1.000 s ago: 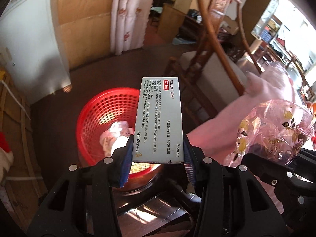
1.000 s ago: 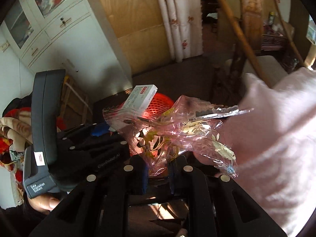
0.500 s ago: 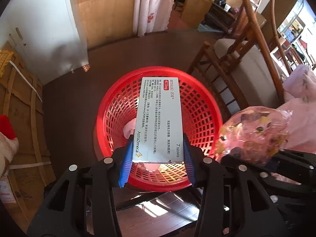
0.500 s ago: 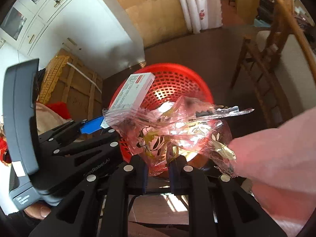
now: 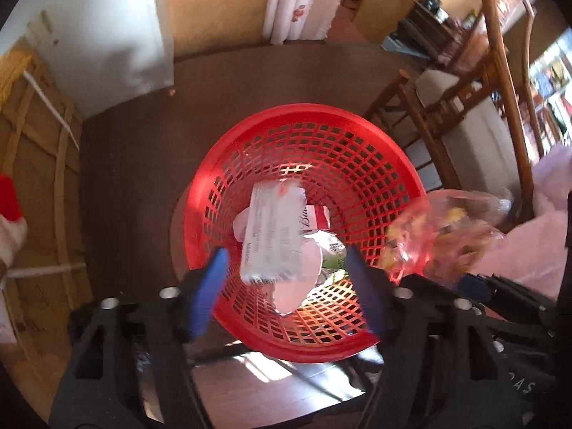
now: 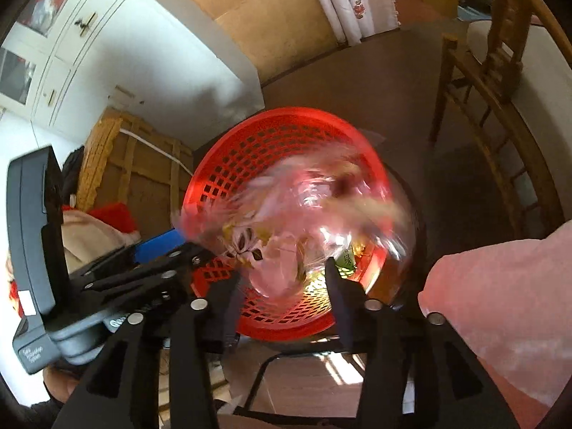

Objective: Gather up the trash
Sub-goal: 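Open both grippers to drop the box and bag into the basket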

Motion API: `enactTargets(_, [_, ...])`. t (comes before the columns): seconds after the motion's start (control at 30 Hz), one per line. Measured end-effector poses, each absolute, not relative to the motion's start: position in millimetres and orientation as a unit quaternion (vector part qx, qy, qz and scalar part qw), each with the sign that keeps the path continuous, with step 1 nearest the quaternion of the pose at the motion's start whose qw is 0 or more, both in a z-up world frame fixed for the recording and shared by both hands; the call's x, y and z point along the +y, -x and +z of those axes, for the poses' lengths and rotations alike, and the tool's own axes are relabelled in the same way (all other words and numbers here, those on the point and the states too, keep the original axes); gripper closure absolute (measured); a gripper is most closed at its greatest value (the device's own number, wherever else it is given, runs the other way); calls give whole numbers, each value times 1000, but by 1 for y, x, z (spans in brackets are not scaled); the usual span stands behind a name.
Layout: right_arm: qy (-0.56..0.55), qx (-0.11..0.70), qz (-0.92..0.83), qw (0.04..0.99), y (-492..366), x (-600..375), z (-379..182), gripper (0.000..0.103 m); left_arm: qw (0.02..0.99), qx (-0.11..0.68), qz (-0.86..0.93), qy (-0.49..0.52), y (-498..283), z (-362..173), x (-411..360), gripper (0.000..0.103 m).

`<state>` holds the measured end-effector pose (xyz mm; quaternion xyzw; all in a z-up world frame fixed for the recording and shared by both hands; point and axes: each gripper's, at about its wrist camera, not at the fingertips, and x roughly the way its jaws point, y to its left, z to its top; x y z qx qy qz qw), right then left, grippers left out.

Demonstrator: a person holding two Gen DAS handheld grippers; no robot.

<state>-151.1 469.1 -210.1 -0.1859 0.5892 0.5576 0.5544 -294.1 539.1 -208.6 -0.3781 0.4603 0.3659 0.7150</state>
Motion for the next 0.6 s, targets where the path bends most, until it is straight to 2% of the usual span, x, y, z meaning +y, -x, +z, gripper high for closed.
enactTargets(0.37, [189, 575, 566, 560, 155, 451, -192, 56, 725, 451, 390, 345, 299, -179, 532, 29])
enactTargets(0.53, [179, 563, 578, 563, 158, 426, -167, 56, 735, 439, 390, 339, 297, -163, 526, 29])
enactTargets(0.6, [176, 549, 586, 569, 159, 411, -151, 52, 742, 434, 387, 333, 296, -154, 522, 29])
